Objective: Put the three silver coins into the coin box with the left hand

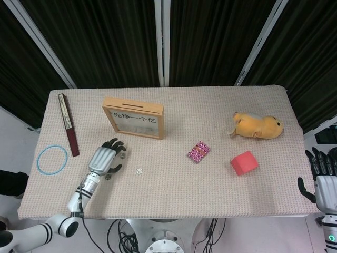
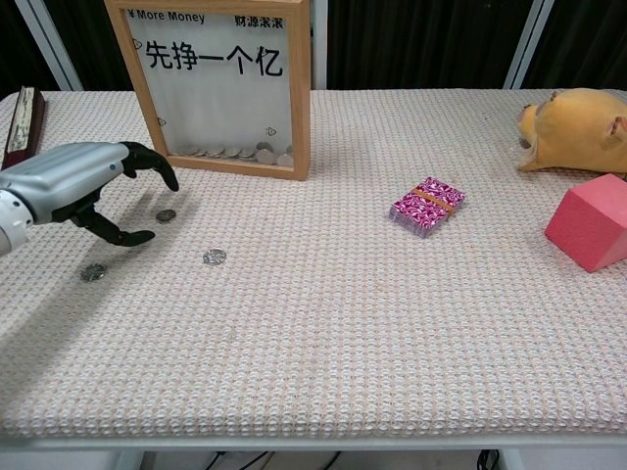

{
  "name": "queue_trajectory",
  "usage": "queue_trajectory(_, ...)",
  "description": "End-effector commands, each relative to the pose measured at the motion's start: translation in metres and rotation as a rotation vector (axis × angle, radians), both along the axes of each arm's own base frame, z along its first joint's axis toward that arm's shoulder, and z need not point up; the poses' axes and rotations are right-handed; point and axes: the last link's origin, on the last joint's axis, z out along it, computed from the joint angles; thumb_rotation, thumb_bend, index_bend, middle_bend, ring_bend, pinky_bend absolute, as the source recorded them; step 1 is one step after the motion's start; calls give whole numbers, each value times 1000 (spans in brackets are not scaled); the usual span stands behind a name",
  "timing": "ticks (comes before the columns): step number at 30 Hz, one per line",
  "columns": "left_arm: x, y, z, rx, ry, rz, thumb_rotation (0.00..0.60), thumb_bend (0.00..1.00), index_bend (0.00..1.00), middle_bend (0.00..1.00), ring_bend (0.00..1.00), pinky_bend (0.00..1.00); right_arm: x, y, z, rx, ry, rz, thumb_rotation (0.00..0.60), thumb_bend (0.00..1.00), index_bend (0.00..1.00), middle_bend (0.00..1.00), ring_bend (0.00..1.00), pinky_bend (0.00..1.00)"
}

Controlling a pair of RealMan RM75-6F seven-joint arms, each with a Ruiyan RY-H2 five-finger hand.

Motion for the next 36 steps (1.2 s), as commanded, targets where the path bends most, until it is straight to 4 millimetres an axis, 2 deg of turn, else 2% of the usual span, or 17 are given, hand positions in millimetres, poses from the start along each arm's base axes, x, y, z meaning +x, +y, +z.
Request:
queue_trajectory(1, -3, 1, -5, -3, 18, 15, 600, 253, 317, 200, 98, 230, -1, 1, 0, -1, -2, -4, 600, 385, 0, 0, 0, 0)
queue_trajectory(11, -7, 2, -9, 2, 23, 41, 600, 280, 356, 201, 98, 228, -3, 2, 0, 2, -3, -15, 600, 385, 0, 0, 0, 0)
queue_trajectory(26, -3, 4, -11, 7, 0, 34, 600, 286, 357, 200, 98, 228, -6, 0, 1, 0, -4, -27, 600, 388, 0, 0, 0, 0)
queue_trajectory(36, -4, 4, -13, 3, -6, 38, 600, 286, 406, 201, 98, 223, -7, 0, 0, 10, 2, -32, 600, 389, 0, 0, 0, 0)
